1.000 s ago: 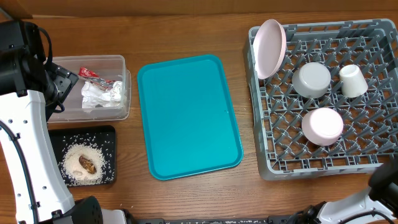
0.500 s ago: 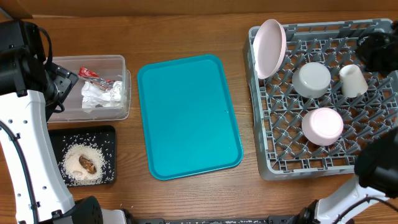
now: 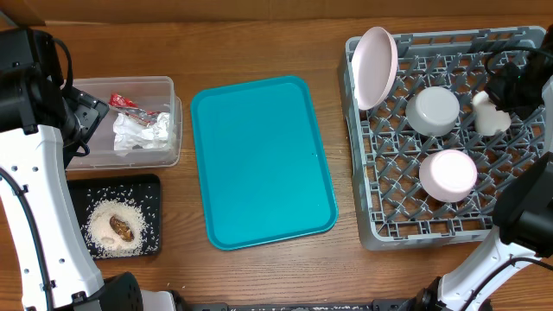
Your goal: Sort waste into correct bins and load items into the dishwasher
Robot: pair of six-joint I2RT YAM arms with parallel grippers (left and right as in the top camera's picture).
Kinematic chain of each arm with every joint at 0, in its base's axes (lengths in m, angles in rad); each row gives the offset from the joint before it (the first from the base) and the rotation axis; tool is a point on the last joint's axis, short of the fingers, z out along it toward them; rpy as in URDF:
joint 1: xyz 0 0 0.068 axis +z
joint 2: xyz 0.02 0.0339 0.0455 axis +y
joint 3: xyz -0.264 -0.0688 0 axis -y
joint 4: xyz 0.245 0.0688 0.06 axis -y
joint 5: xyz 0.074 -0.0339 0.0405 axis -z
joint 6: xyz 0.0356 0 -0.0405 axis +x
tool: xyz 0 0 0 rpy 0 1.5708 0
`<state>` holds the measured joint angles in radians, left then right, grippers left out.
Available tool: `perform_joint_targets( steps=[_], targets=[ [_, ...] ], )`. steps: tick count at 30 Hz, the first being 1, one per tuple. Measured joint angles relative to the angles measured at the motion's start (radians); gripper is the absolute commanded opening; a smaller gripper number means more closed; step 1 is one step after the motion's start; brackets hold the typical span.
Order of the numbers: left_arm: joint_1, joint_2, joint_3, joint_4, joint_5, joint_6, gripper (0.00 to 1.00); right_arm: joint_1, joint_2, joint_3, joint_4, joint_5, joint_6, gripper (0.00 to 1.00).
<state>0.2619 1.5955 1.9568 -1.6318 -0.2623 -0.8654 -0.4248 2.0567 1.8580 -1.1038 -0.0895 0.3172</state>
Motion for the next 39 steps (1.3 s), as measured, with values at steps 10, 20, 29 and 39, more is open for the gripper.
perform_joint_targets(
  steps=[10,20,29,39],
  targets=[
    [0.000,0.000,0.000,0.000,0.000,0.000,1.00,0.000,0.000,0.000,-0.014,0.093,0.030,0.04],
    [0.000,0.000,0.000,0.000,0.000,0.000,1.00,0.000,0.000,0.013,-0.078,0.212,0.095,0.04],
    [0.000,0.000,0.000,0.000,0.000,0.000,1.00,-0.002,0.000,0.042,-0.140,0.303,0.139,0.04],
    [0.000,0.000,0.000,0.000,0.000,0.000,1.00,-0.003,-0.196,0.050,-0.176,0.239,0.154,0.05]
  ],
)
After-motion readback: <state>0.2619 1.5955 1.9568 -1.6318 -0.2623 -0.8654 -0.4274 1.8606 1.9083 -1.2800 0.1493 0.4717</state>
